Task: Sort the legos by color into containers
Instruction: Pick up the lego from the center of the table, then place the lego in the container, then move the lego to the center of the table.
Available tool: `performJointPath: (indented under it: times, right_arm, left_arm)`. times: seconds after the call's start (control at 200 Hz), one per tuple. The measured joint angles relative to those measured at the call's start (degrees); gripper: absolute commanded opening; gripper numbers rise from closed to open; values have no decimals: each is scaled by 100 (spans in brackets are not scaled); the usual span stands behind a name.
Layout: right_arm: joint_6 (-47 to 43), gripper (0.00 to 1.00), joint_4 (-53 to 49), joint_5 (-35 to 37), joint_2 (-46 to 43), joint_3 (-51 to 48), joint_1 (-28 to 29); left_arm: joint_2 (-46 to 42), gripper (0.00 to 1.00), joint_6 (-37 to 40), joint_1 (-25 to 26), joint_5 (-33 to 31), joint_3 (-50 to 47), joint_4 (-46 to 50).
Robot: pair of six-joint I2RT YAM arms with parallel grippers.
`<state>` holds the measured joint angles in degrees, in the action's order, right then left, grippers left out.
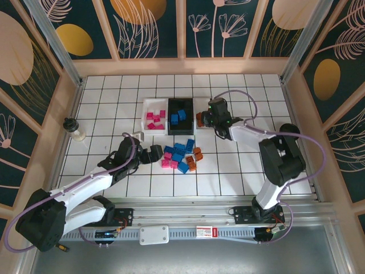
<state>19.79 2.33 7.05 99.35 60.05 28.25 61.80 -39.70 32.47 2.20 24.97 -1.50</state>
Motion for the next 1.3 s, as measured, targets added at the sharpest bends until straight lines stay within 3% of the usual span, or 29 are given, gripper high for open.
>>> performJointPath:
  times: [0.235,0.495,0.936,1.091,1.301]
  right_arm:
    - [-39,61,83,-96,-9,262,24]
    - [48,61,254,-116,-826,-470,264]
    - [289,61,328,-109,-1727,-1447,271]
    - [306,61,330,-107,-1902,-1523,271]
    - [306,61,352,-107,-2037,-1576,271]
  left_arm:
    - [389,87,319,269,90,382,221]
    - [1458,84,664,815,-197,970,387]
    - [2852,73,946,815,-660,1626,227]
    - [2892,64,857,608,-721,1539,-13]
    - [2546,65,743,131,-785,1084,-267]
